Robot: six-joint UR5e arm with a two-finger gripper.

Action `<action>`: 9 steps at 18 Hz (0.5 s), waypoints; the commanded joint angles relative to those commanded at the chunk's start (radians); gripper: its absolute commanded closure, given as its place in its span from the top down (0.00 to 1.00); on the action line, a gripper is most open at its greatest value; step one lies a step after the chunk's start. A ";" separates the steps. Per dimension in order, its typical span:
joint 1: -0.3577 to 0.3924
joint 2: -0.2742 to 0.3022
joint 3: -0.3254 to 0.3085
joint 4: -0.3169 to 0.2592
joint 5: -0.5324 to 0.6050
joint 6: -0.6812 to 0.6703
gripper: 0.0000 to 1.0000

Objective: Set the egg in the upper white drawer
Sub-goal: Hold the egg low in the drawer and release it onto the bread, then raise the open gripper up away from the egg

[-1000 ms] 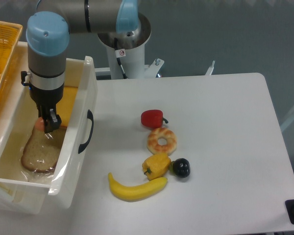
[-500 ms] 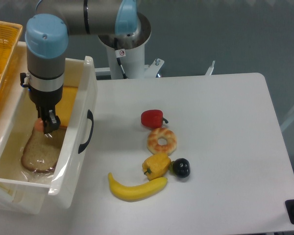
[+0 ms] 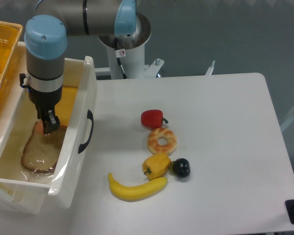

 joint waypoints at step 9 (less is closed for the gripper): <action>0.006 0.018 0.011 0.003 -0.002 -0.002 0.76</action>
